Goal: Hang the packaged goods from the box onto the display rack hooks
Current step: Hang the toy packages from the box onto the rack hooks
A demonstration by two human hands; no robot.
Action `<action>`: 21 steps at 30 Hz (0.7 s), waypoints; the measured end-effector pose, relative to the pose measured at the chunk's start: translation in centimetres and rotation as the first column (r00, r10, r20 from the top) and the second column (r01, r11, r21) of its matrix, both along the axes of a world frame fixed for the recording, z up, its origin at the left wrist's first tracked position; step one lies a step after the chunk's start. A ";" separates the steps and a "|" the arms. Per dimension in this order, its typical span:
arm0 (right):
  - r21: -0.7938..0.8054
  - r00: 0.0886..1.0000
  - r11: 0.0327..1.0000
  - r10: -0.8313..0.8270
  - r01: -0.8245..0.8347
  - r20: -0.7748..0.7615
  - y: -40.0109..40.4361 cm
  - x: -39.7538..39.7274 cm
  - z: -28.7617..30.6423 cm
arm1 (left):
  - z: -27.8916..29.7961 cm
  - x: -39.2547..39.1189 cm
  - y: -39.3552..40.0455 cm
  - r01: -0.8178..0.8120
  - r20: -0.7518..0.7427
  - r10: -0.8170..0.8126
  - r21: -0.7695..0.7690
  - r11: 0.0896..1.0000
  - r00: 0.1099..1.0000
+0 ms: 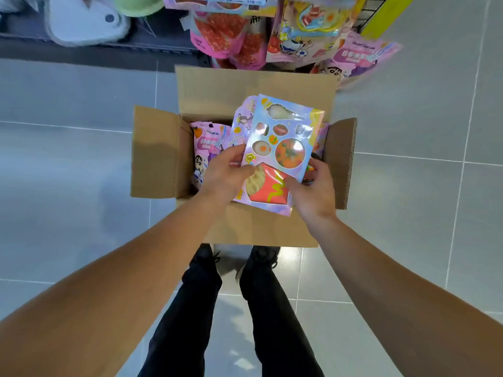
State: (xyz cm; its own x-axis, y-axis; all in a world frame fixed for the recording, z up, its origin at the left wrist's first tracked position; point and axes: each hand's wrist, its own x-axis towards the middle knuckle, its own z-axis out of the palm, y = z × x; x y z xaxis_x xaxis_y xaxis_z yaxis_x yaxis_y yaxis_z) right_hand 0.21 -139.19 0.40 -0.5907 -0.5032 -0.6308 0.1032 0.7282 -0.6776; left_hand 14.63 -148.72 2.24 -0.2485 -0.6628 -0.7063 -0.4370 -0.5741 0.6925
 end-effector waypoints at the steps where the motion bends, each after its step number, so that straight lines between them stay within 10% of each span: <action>1: -0.002 0.999 1.000 -0.005 0.006 0.048 0.0 0.0 0.8 | 1.3 -0.1 -0.2 0.022 -0.009 -0.022 -0.022 1.000 1.000; 7: -0.017 0.948 1.000 -0.017 0.024 0.318 0.4 0.2 7.2 | 8.5 0.4 -1.0 0.189 0.008 -0.190 -0.140 0.972 0.982; 11: -0.039 0.886 0.992 -0.090 0.121 0.456 -0.6 0.9 11.5 | 12.1 2.4 -1.7 0.059 0.273 0.032 -0.320 0.946 0.961; 16: -0.107 0.818 0.979 -0.084 0.175 0.569 -1.8 2.3 16.8 | 18.5 3.7 -0.4 -0.249 -0.170 0.262 0.090 0.964 0.950; 21: -0.149 0.923 0.985 -0.024 0.088 0.383 -2.1 3.7 23.3 | 24.5 5.2 -0.7 -0.224 -0.232 0.230 0.051 0.973 0.945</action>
